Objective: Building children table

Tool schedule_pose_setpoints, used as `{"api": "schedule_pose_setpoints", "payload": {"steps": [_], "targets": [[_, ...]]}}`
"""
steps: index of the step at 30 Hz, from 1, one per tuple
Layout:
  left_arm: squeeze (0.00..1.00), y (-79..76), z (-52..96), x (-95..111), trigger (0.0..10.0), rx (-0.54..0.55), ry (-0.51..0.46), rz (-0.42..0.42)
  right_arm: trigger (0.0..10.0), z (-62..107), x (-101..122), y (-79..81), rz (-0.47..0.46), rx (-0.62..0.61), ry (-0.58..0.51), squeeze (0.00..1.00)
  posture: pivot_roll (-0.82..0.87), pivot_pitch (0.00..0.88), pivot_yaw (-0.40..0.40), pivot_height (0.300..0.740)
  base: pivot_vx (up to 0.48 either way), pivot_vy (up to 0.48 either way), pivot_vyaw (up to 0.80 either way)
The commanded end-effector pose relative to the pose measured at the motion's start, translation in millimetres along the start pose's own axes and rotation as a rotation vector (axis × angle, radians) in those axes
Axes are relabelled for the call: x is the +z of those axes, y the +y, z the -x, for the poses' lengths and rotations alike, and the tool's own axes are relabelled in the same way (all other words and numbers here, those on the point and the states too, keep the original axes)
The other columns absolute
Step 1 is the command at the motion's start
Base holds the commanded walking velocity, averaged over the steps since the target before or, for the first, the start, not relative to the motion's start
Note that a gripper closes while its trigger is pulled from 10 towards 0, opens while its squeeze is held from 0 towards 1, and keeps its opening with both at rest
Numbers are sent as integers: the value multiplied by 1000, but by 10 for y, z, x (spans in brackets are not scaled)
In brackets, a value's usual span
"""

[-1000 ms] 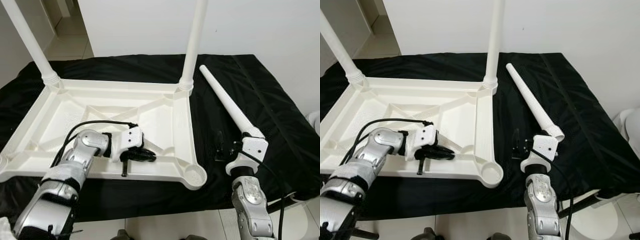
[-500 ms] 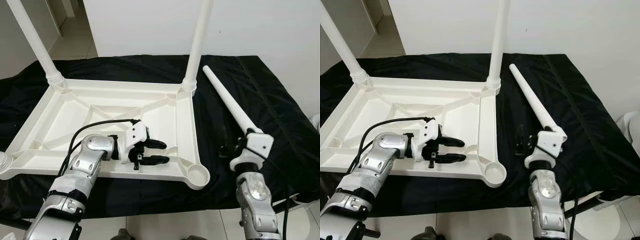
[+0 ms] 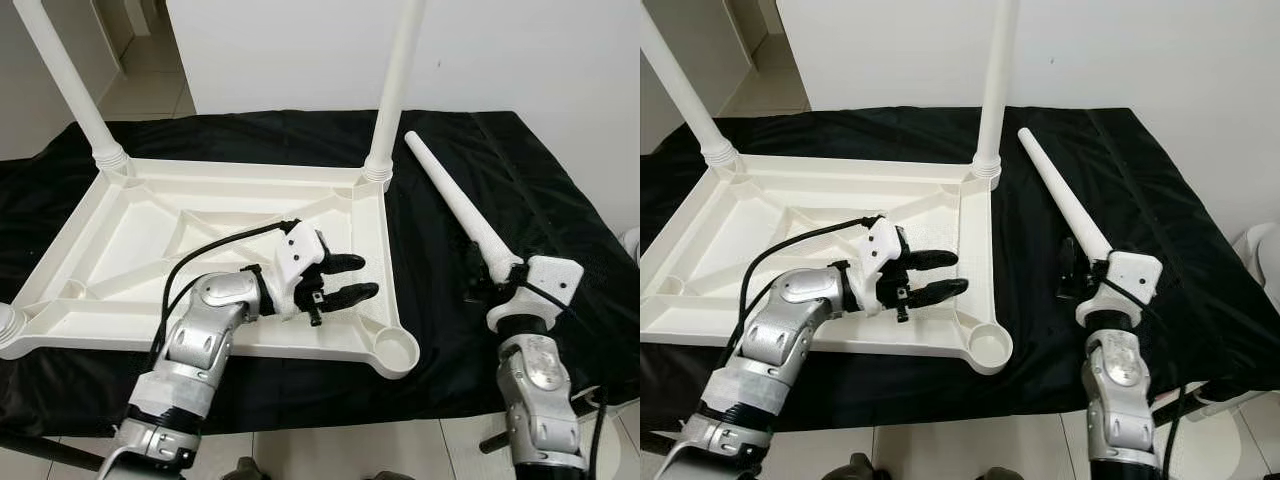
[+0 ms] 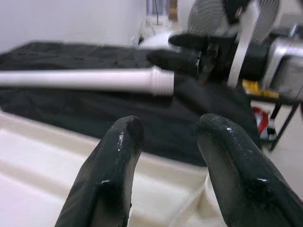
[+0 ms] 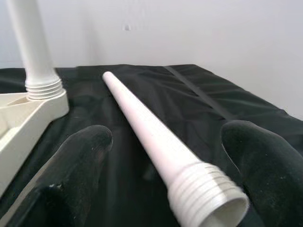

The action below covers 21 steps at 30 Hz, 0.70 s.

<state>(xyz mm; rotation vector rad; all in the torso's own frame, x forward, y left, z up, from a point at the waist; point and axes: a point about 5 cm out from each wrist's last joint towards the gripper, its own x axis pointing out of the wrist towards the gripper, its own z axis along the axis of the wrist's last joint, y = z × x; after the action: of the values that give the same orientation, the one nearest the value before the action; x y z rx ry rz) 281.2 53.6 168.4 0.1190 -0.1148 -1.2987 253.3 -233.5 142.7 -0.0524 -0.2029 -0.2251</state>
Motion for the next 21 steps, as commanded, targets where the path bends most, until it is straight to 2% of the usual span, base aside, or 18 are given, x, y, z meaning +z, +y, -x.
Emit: {"api": "schedule_pose_setpoints", "payload": {"steps": [1, 2, 5, 12, 13, 17, 21], "targets": [[0, 25, -41, 24, 10000, 141, 6, 25, 10000, -35, -13, -66, -1, -12, 12, 1000, -23, 0, 27, 740, 0, 0, 0], [0, 25, -41, 24, 10000, 141, 6, 25, 10000, -35, -13, -66, -1, -12, 12, 1000, -23, 0, 27, 740, 0, 0, 0], [0, -7, -185, 94, 10000, 174, 18, 22, 10000, -97, -10, -261, 33, -49, 24, 1000, -29, 0, 24, 740, 0, 0, 0], [0, 6, -245, 128, 10000, 187, 27, 26, 10000, -141, -17, -343, 41, -55, 43, 1000, -33, 0, 25, 740, 0, 0, 0], [0, 10, -280, 180, 10000, 186, 3, 14, 10000, -170, -40, -384, 41, -44, 63, 0, -32, 0, 19, 740, 0, 0, 0], [0, -12, -347, 287, 10000, 158, -46, 24, 10000, -220, -109, -442, 23, 8, 112, 0, -29, 0, 15, 740, 0, 0, 0], [0, -58, -385, 307, 10000, 132, -33, 2, 10000, -287, -170, -477, -8, 66, 146, 0, -28, 0, 12, 740, 0, 0, 0]]}}
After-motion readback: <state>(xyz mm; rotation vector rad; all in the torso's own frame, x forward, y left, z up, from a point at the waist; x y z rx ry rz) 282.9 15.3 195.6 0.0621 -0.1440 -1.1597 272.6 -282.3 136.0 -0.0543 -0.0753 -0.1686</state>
